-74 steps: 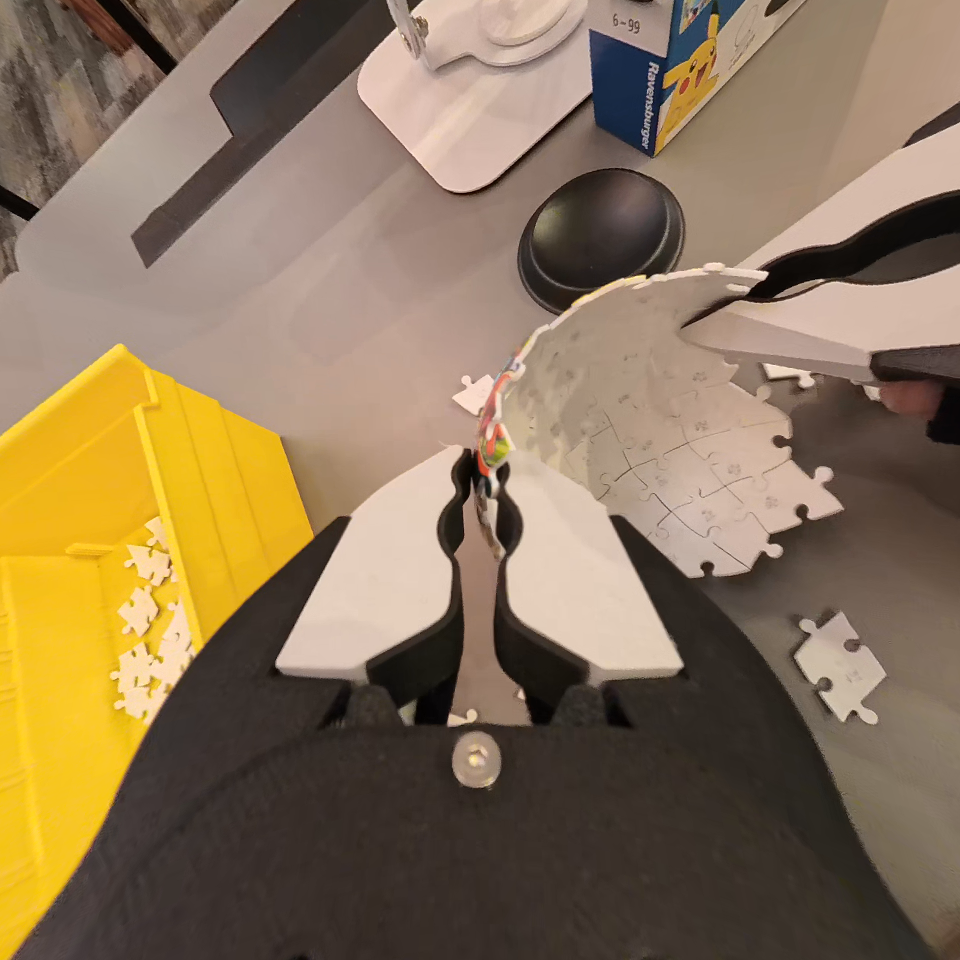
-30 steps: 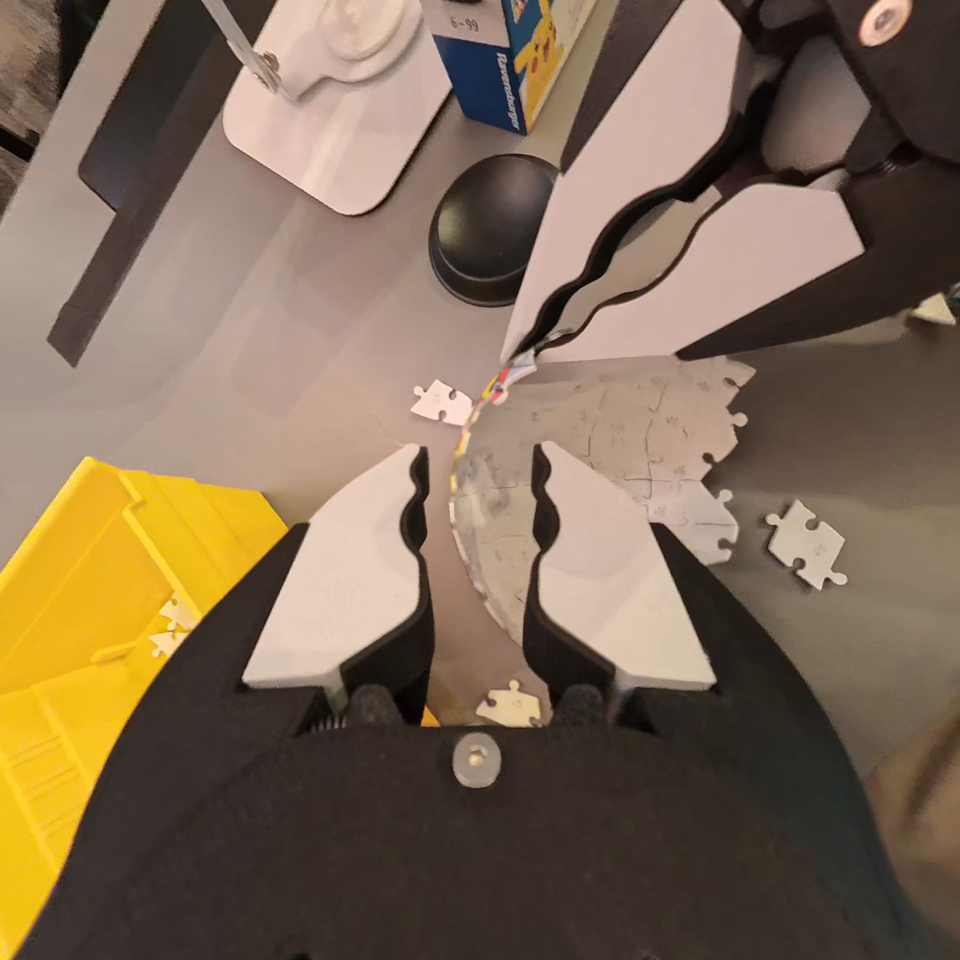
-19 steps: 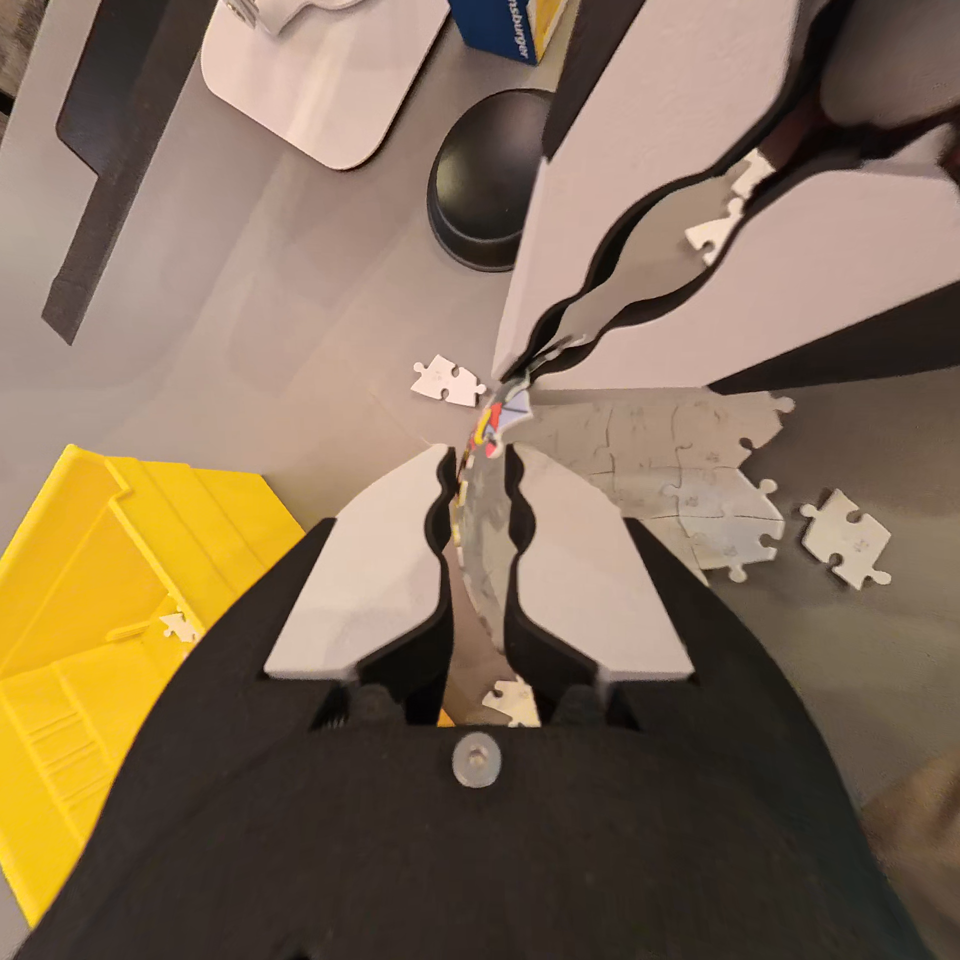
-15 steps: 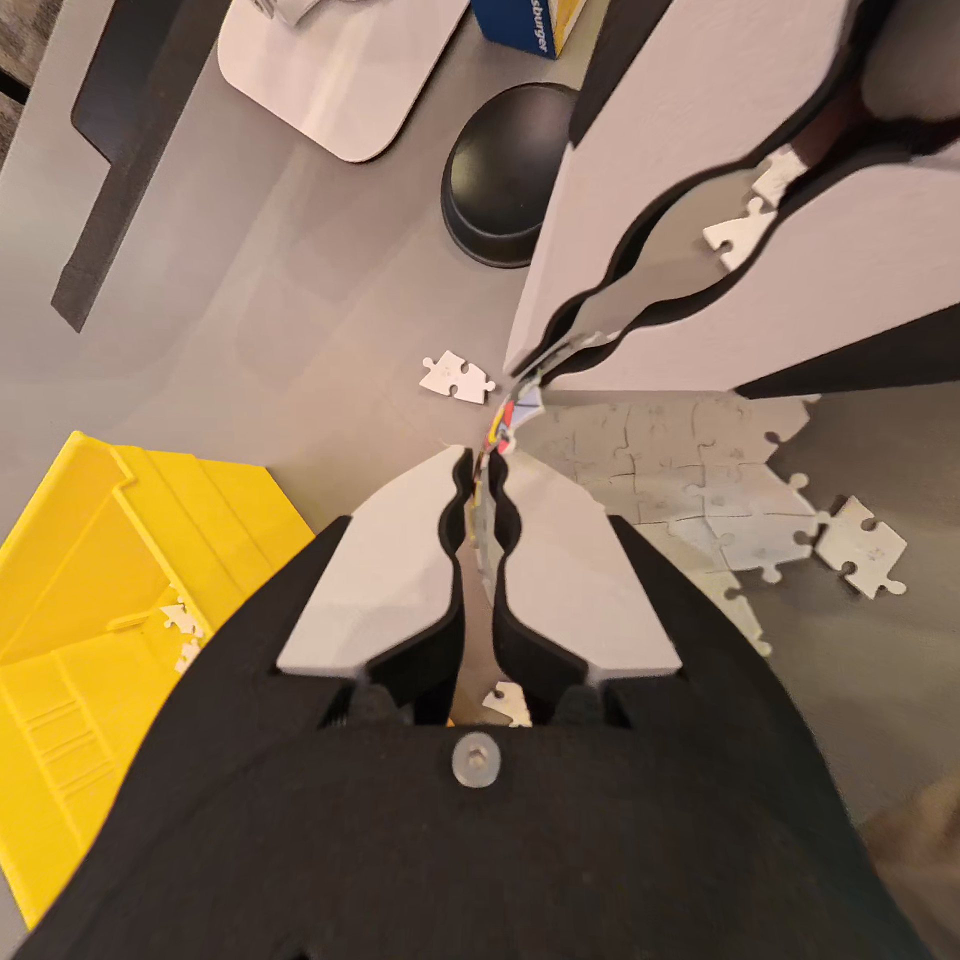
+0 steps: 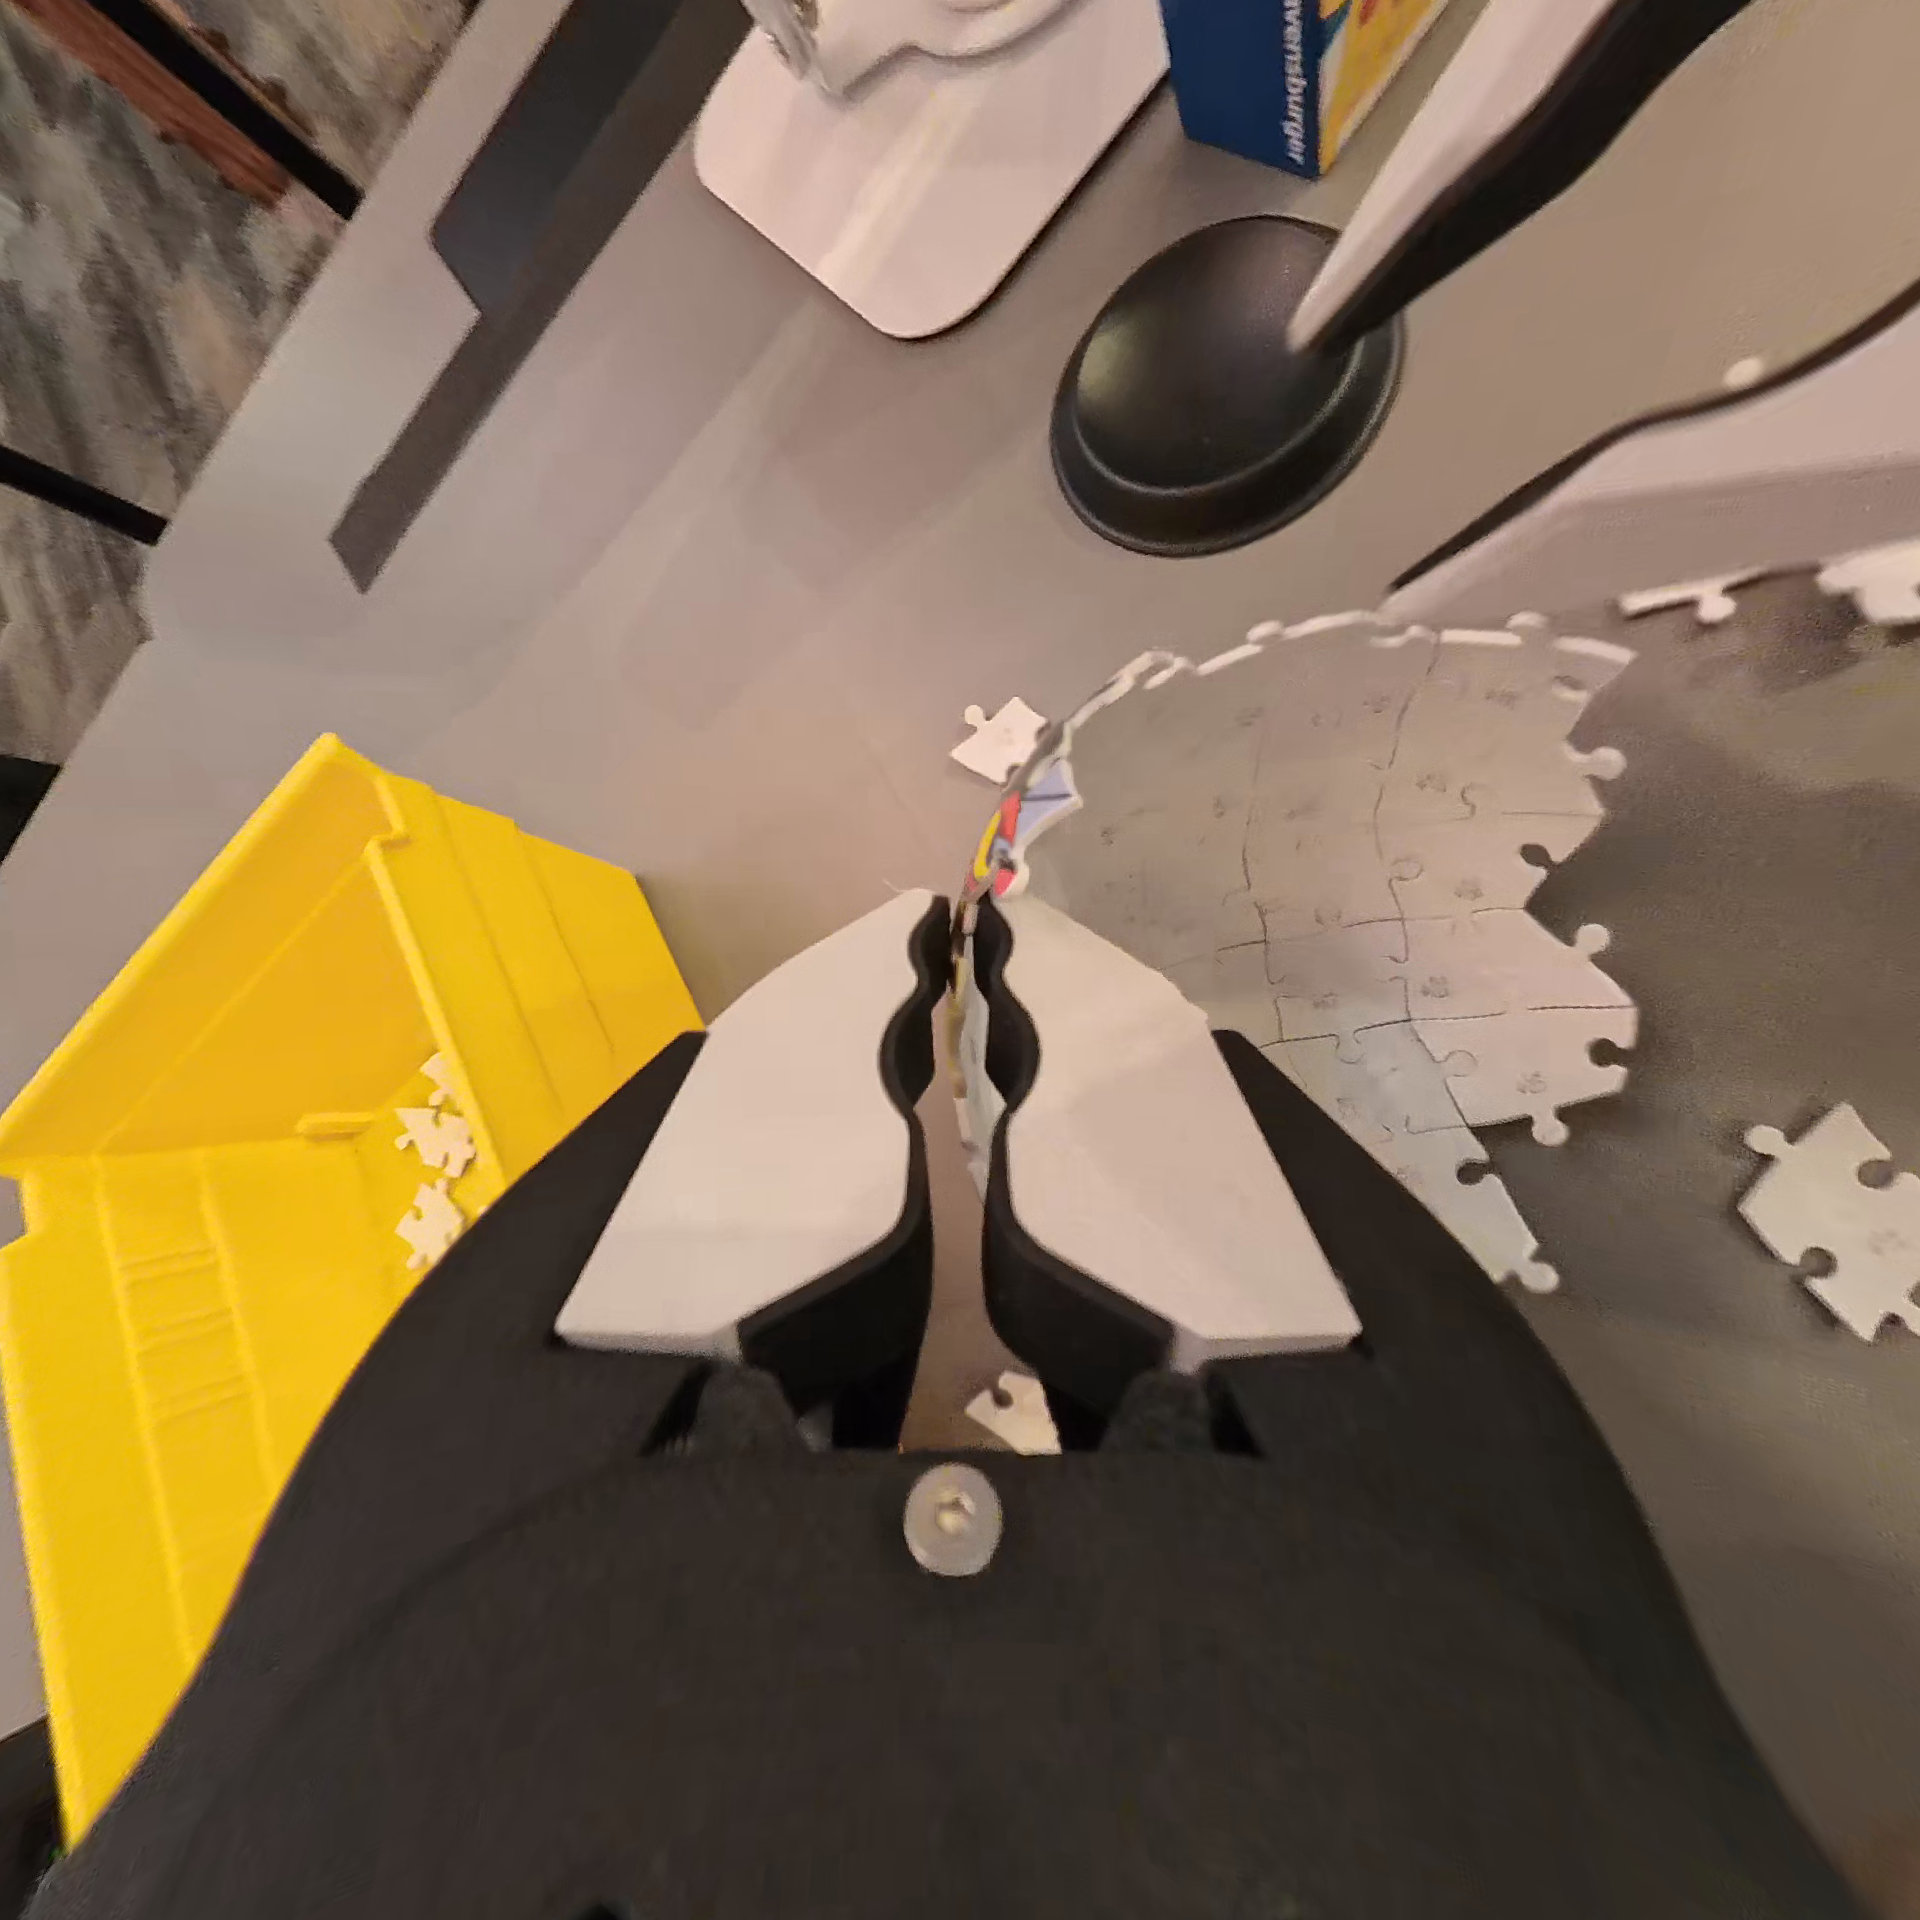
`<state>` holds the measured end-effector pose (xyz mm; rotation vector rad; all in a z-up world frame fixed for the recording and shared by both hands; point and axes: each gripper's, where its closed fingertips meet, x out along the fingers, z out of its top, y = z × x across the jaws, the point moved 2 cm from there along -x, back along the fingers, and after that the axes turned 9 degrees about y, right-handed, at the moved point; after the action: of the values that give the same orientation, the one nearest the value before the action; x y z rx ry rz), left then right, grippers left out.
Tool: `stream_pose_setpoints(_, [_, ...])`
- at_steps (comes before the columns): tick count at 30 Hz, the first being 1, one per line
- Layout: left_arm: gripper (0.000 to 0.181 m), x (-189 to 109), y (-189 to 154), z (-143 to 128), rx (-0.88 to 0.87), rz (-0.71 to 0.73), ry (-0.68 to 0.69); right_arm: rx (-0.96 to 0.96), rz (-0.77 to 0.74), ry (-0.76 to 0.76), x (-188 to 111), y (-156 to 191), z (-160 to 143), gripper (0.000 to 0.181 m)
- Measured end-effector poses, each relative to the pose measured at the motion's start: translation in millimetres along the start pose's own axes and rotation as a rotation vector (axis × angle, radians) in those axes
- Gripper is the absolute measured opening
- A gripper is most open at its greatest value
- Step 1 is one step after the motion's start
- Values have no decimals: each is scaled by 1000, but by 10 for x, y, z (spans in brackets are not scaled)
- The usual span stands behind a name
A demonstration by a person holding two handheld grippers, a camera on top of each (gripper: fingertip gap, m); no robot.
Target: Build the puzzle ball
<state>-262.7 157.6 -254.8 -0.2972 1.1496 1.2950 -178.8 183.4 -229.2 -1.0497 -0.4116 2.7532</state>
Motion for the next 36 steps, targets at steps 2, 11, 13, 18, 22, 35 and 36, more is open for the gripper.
stream_pose_setpoints(2, [4,-24,5,-3,0,32,-17,24,-16,-15,-129,-24,-34,27])
stream_pose_setpoints(11, [4,-170,-32,-31,-60,134,-82,-5,150,17,-448,534,-325,22])
stream_pose_setpoints(13, [4,-204,-71,-37,-69,143,-94,-25,257,73,-417,833,-442,26])
stream_pose_setpoints(18, [4,-293,-145,-49,-90,176,-127,-66,334,176,-257,1239,-674,30])
stream_pose_setpoints(22, [4,-343,-151,-66,-98,206,-138,-62,348,215,-149,1315,-724,34])
stream_pose_setpoints(35, [4,-335,-74,-130,-156,222,-147,57,343,272,57,1381,-825,28])
stream_pose_setpoints(36, [4,-336,-75,-128,-162,223,-149,69,328,270,54,1374,-830,27])
